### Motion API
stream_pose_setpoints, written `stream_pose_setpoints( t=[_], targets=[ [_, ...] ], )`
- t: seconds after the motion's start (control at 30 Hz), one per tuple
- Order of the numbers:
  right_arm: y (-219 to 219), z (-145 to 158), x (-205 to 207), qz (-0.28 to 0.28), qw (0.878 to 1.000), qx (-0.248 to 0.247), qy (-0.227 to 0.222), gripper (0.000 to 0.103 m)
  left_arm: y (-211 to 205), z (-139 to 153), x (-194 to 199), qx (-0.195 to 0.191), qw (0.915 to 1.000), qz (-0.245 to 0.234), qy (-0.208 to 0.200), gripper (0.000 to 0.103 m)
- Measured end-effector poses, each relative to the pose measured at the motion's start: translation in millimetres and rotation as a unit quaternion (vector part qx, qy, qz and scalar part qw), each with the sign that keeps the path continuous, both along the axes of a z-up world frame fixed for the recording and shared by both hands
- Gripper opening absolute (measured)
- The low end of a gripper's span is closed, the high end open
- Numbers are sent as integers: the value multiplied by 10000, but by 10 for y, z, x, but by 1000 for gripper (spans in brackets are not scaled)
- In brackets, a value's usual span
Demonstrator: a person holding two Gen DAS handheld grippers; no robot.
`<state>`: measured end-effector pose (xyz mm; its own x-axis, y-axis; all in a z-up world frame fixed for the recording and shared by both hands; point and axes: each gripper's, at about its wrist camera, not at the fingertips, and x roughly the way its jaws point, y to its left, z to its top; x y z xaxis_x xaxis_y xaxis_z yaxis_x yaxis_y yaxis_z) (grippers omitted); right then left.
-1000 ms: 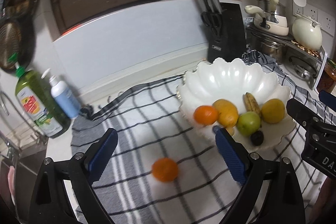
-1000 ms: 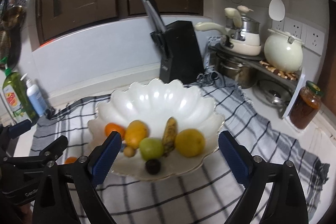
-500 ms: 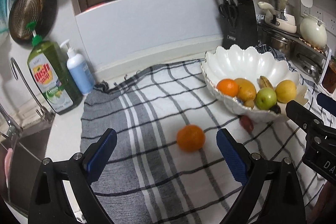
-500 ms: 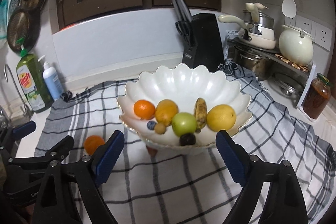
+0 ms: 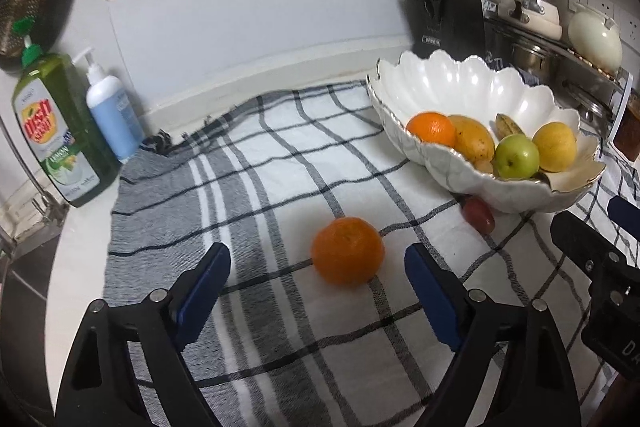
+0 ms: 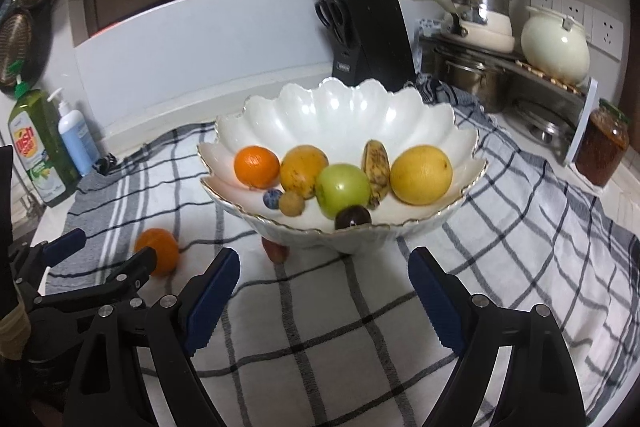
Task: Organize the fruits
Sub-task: 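Grasp the tangerine on the cloth with the left tool, then grasp the red date with the right tool while the left tool holds the tangerine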
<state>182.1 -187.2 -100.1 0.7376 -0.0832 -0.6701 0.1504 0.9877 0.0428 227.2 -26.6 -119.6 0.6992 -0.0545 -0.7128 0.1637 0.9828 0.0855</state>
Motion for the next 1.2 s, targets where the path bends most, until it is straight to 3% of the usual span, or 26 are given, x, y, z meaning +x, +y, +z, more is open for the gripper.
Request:
stream_pose_setpoints(
  t=[0.43, 0.53, 0.6, 0.8, 1.0, 1.2],
  targets=[
    [-31, -196, 118, -249, 9994, 48, 247, 87, -52, -298, 239, -132, 9987, -134, 470, 66],
    [-33, -225, 128, -304, 9991, 51, 279, 87, -55, -350, 275, -201, 9979, -185, 585, 58],
    [-33, -239, 130, -300, 9991, 75, 286, 87, -63, -358, 279, -261, 9974, -251, 625, 46],
    [-10, -233, 127, -259, 9992, 149, 265, 87, 12, -302, 224, -252, 9977, -140, 615, 45],
    [170, -249, 194, 209, 9991, 228, 297, 64, 257, -164, 92, -161, 9989, 174, 397, 44],
    [289, -340, 347, 485, 9973, 299, 469, 50, 445, -88, 61, -198, 9986, 344, 352, 44]
  ],
)
